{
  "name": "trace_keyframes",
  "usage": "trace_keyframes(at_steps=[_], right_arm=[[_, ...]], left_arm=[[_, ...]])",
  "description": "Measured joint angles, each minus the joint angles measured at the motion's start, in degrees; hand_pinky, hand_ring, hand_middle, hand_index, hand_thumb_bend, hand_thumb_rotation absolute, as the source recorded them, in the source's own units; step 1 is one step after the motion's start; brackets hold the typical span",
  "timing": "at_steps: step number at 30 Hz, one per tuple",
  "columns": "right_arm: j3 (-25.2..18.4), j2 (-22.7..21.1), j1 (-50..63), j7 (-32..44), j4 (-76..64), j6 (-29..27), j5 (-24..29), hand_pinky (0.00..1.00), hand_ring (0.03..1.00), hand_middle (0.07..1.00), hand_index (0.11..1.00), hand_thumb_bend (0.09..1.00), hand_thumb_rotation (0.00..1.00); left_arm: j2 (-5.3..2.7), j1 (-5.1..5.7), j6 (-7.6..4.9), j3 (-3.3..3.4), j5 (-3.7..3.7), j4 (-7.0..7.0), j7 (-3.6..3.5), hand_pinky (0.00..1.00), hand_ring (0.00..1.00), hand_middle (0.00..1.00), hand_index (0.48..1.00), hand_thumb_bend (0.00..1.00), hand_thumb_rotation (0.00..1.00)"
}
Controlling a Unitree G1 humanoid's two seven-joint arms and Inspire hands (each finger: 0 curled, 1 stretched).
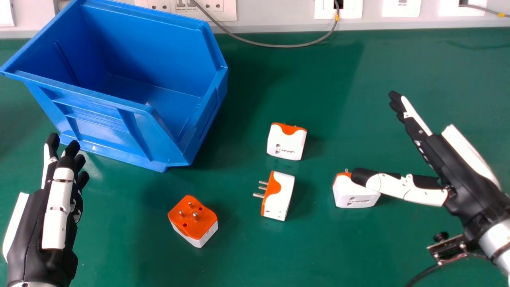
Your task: Pick all objects and put in blue box
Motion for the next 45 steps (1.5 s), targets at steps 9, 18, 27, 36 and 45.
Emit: trace_keyframes(at_steps=[9, 18, 27, 36, 45], right_arm=[[3.0, -5.4, -3.0, 4.4, 0.1, 2.7, -6.2, 0.99, 1.0, 1.0, 1.0, 0.599, 0.45], [8.8, -11.3, -10.7, 10.3, 6.5, 2.9, -12.6, 0.98, 1.0, 1.0, 1.0, 0.615, 0.46], [14.3, -12.2, -17.9, 11.2, 15.3, 2.2, -17.6, 0.99, 1.0, 1.0, 1.0, 0.623, 0.44], [20.8, -11.9, -26.6, 11.1, 27.4, 0.1, -22.5, 0.99, 1.0, 1.0, 1.0, 0.609, 0.4], [26.8, -11.5, -32.0, 11.3, 33.4, -1.2, -28.5, 0.99, 1.0, 1.0, 0.986, 0.583, 0.37]], left_arm=[[0.03, -0.33, -0.06, -0.04, 0.0, 0.21, -0.19, 1.0, 1.0, 1.0, 1.0, 0.29, 1.0], [0.09, -0.75, 0.36, -0.12, 0.0, -0.06, 0.13, 1.0, 1.0, 1.0, 1.0, 0.29, 1.0], [0.19, -1.52, 0.96, -0.1, 0.01, 0.01, 0.31, 1.0, 1.0, 1.0, 1.0, 0.3, 1.0], [0.23, -1.63, 1.19, -0.06, 0.04, 0.01, 0.34, 1.0, 1.0, 1.0, 1.0, 0.33, 1.0], [0.24, -1.41, 1.2, 0.0, 0.14, 0.25, 0.49, 1.0, 1.0, 1.0, 1.0, 0.34, 1.0]])
